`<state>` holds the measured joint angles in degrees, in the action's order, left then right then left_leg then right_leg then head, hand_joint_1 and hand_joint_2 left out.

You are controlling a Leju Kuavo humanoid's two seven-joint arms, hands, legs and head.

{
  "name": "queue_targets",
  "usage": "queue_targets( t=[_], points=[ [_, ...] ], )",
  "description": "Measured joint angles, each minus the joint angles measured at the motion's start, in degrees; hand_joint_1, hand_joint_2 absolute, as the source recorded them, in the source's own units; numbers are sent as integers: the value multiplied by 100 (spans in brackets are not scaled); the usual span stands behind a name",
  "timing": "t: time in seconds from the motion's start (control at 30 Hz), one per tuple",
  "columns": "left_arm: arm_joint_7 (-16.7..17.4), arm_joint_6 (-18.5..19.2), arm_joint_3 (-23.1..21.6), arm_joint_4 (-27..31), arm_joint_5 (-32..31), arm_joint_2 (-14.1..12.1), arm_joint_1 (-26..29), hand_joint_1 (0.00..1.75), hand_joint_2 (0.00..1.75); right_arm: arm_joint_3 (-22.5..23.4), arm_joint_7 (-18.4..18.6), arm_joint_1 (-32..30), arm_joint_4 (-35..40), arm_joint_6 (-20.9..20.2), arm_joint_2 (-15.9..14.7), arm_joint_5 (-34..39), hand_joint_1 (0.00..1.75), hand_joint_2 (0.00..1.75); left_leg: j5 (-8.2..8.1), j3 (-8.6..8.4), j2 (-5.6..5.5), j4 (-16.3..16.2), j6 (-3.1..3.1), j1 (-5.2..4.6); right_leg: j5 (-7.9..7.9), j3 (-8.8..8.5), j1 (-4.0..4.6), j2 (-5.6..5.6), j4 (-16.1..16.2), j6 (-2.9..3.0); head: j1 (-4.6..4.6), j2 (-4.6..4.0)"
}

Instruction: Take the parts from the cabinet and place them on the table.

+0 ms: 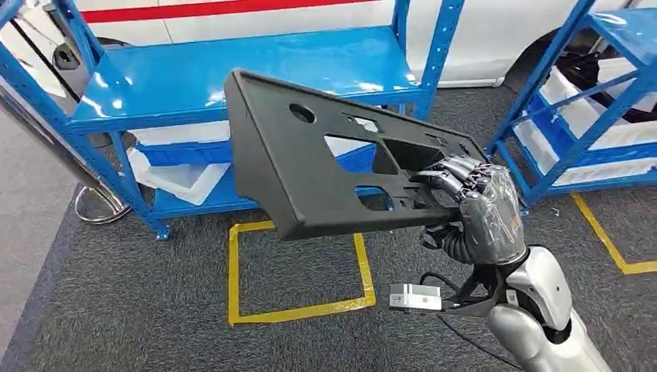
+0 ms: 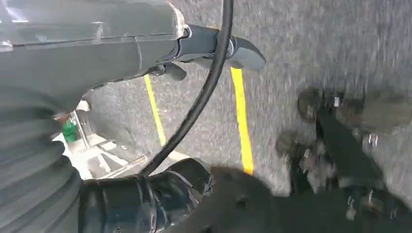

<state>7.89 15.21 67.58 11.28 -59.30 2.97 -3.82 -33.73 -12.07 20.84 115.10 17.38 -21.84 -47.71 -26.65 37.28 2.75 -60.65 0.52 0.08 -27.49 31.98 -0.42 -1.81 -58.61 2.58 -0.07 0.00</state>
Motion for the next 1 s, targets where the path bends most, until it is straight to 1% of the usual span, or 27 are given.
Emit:
queue_targets(
  t=[0.03,0.07,0.1,0.13,0.17,0.2,0.23,0.27,0.3,0.33,0.43,0.47,0.5,0.53,0.57,0.6,0.63,0.67,0.7,0.73,0.77,0.8,0.83,0.87,0.93,0.97,1.0],
  points=[
    [0,-4,0,0,-2,0,4,0,175,0,4,28,0,-9,0,0,175,175,-338,82,-148,-336,20,16,63,77,-2,44,0,34,0,0],
    [0,-4,0,0,-2,-13,7,0,175,2,13,38,0,-13,0,0,175,175,-654,180,-212,-753,38,25,123,156,1,110,-1,34,2,0],
    [0,-4,0,0,0,-22,9,0,175,2,15,44,0,-29,0,0,175,175,-875,257,-226,-1146,52,26,188,239,5,178,-5,35,0,0],
    [-2,-2,0,0,0,-26,9,0,175,2,24,44,-2,-46,0,0,175,175,-936,273,-227,-1415,62,27,250,328,6,246,-17,29,0,0],
    [-2,0,0,0,0,-28,11,0,175,2,31,43,-2,-57,0,2,175,175,-826,199,-227,-1458,65,31,307,413,4,309,-30,22,0,0],
    [-2,4,0,0,0,-35,9,0,175,2,31,48,-2,-64,0,2,175,175,-626,35,-234,-1302,58,36,362,496,-1,374,-47,4,0,0],
    [-6,7,0,0,0,-42,0,0,175,2,33,55,-2,-72,0,4,175,175,-393,-241,-257,-940,42,42,415,576,-7,444,-63,-20,0,0],
    [-11,15,0,0,0,-44,-12,0,175,4,33,65,-2,-90,0,15,175,175,-241,-613,-379,-411,14,53,467,641,-15,514,-81,-46,-2,0],
    [-15,17,0,0,0,-50,-16,0,175,4,35,79,-2,-101,0,22,175,175,-347,-906,-652,65,-22,63,507,689,-26,558,-92,-73,0,0],
    [-20,22,0,0,0,-57,-11,0,175,9,44,119,0,-114,0,35,175,175,-441,-1109,-760,435,-37,63,571,723,-4,598,-110,-113,7,0],
    [-20,37,0,0,0,-66,-35,0,175,17,50,139,4,-168,0,55,175,175,-361,-1087,-610,461,-68,15,795,750,-48,776,33,-225,-2,0],
    [-20,41,0,-7,0,-52,-40,0,175,20,50,135,2,-192,4,59,175,175,-251,-1032,-493,560,-140,120,796,807,-26,819,36,-261,7,0],
    [-19,37,0,-7,-2,-63,-67,0,175,24,50,132,4,-197,4,65,175,175,-191,-976,-409,561,-178,88,575,868,11,590,-59,-275,15,0],
    [-20,39,0,-7,-2,-63,-57,0,175,24,48,149,4,-206,4,68,175,175,-137,-912,-329,556,-236,78,191,964,3,387,-366,-275,42,0],
    [-20,39,0,-7,-2,-63,-38,0,175,24,50,152,2,-208,7,68,175,175,-105,-848,-251,542,-248,55,-143,1047,-6,276,-764,-294,42,0],
    [-17,39,0,-7,-7,-63,-19,0,175,24,53,150,2,-208,18,70,175,175,-72,-777,-167,507,-257,38,-398,1129,-27,224,-1194,-309,42,0],
    [-18,39,0,-7,-13,-66,-11,0,175,24,50,150,2,-208,17,70,175,175,-39,-684,-72,456,-262,30,-496,1185,-40,207,-1597,-330,39,0],
    [-17,39,0,-7,-15,-70,-17,0,175,24,50,150,0,-210,17,70,175,175,-12,-582,10,395,-258,27,-387,1159,-48,202,-1793,-345,42,0],
    [-20,39,0,-7,-17,-70,-24,0,175,24,53,150,-2,-210,17,72,175,175,9,-483,82,332,-249,26,-182,1035,-57,190,-1755,-356,39,0],
    [-17,37,0,-7,-17,-70,-40,0,175,26,55,151,-2,-210,17,74,175,175,27,-383,149,261,-236,26,30,788,-65,159,-1513,-361,42,0],
    [-17,37,0,-7,-17,-70,-45,0,175,33,59,151,-2,-210,17,74,175,175,38,-304,203,200,-217,26,130,459,-68,76,-1132,-359,39,0],
    [-18,37,-2,-7,-20,-70,-58,0,175,37,59,159,2,-210,20,74,175,175,51,-255,257,137,-197,20,-88,130,-62,-110,-622,-342,39,0],
    [-18,37,-2,-4,-20,-74,-53,0,175,37,59,163,6,-212,24,74,175,175,73,-231,292,113,-162,-5,-305,-135,35,-271,-234,-317,39,0],
    [-20,39,-2,-4,-20,-74,-48,0,175,42,57,164,7,-210,24,76,175,175,114,-236,347,134,-118,-12,-303,-128,45,-229,-174,-241,33,0],
    [-20,39,-2,-4,-22,-76,-62,0,175,50,57,178,7,-212,24,76,175,175,214,-234,462,163,-56,0,-211,-46,72,-112,-138,-148,33,0],
    [-18,39,-2,-7,-22,-74,-47,0,175,50,57,172,4,-215,24,76,175,175,230,-202,480,166,-13,-9,-133,13,29,-64,-88,-83,44,0],
    [-18,37,-2,-7,-22,-77,-57,0,175,50,57,178,7,-215,26,76,175,175,53,-181,217,88,54,29,-58,50,10,-40,-77,-44,35,0]
  ],
)
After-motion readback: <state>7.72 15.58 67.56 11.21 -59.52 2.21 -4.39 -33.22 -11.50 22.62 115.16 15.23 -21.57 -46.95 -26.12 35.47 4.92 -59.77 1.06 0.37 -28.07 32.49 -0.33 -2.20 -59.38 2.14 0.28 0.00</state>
